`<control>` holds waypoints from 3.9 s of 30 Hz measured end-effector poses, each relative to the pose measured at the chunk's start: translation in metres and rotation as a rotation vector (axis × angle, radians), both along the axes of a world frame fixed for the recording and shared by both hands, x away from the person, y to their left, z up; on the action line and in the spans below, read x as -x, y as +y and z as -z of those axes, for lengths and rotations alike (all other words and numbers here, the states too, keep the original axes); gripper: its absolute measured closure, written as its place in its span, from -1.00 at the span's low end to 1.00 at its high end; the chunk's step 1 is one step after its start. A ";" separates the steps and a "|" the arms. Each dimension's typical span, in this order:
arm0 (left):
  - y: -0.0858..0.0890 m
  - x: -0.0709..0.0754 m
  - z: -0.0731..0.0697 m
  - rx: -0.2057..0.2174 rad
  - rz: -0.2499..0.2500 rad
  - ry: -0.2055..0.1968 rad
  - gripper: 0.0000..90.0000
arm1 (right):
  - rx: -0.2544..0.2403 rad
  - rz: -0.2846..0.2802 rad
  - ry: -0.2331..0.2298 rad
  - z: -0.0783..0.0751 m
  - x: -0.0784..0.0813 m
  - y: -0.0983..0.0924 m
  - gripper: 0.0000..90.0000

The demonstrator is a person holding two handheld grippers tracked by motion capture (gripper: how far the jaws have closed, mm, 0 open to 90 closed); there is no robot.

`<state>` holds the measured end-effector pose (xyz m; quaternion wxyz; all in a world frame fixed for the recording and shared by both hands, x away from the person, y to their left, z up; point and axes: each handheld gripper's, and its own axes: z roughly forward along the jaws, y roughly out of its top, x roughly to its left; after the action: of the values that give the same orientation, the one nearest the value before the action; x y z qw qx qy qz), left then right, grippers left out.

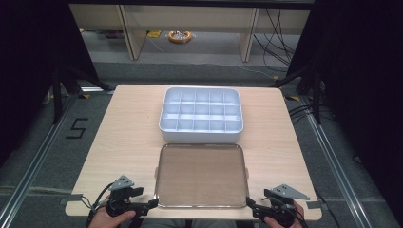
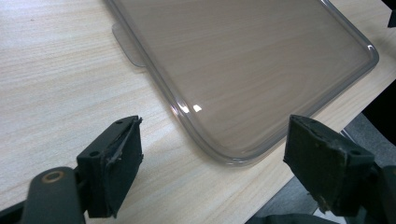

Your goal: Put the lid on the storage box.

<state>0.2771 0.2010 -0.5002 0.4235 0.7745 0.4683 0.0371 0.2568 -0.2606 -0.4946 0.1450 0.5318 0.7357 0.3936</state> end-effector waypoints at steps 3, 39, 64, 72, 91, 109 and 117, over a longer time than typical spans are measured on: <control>-0.002 -0.001 0.002 0.020 -0.020 0.006 -0.59 | -0.023 0.001 0.001 -0.001 0.000 0.000 -0.50; -0.021 -0.030 0.009 0.009 -0.065 0.058 -0.08 | -0.199 0.025 0.133 0.018 -0.050 0.013 -0.42; -0.025 -0.027 0.013 0.026 -0.042 0.075 -0.22 | -0.439 0.034 0.136 0.016 -0.031 0.011 0.27; -0.024 -0.029 0.013 0.064 -0.049 0.094 -0.34 | -0.383 -0.082 -0.001 -0.005 -0.018 0.016 0.28; -0.022 -0.033 0.015 0.111 -0.082 0.106 -0.42 | -0.378 -0.151 -0.096 -0.016 0.014 0.021 0.35; -0.019 -0.037 0.019 0.186 -0.100 0.131 -0.23 | -0.374 -0.185 -0.142 -0.010 0.026 0.013 0.36; -0.017 -0.049 0.019 0.217 -0.098 0.149 -0.36 | -0.374 -0.190 -0.149 -0.010 0.024 0.009 0.35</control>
<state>0.3256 0.1839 -0.5197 0.4664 0.7010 0.5372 -0.0507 0.2330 -0.2520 -0.4845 0.0600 0.4472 0.6838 0.5734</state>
